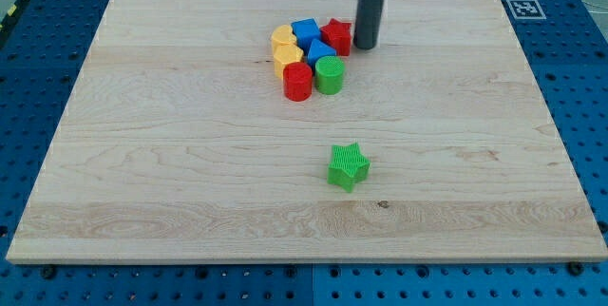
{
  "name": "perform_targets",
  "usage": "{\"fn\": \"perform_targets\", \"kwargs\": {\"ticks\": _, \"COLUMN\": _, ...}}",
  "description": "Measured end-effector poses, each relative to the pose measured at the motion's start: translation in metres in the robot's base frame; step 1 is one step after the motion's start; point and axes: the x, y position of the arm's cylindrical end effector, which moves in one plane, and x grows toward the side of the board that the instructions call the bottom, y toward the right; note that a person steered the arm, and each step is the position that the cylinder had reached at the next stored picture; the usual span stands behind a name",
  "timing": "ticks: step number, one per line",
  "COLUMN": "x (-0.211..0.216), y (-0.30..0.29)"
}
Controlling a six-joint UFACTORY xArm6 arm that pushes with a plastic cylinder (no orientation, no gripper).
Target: Move the green star into the green circle
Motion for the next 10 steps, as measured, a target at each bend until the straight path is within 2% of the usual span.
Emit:
{"fn": "perform_targets", "kwargs": {"ticks": 1, "x": 0.036, "y": 0.045}}
{"fn": "perform_targets", "kwargs": {"ticks": 2, "x": 0.100, "y": 0.059}}
{"fn": "perform_targets", "kwargs": {"ticks": 3, "x": 0.127, "y": 0.029}}
{"fn": "perform_targets", "kwargs": {"ticks": 5, "x": 0.132, "y": -0.104}}
{"fn": "perform_targets", "kwargs": {"ticks": 6, "x": 0.171, "y": -0.137}}
{"fn": "perform_targets", "kwargs": {"ticks": 7, "x": 0.210, "y": -0.112}}
{"fn": "perform_targets", "kwargs": {"ticks": 9, "x": 0.207, "y": 0.007}}
{"fn": "perform_targets", "kwargs": {"ticks": 10, "x": 0.207, "y": 0.015}}
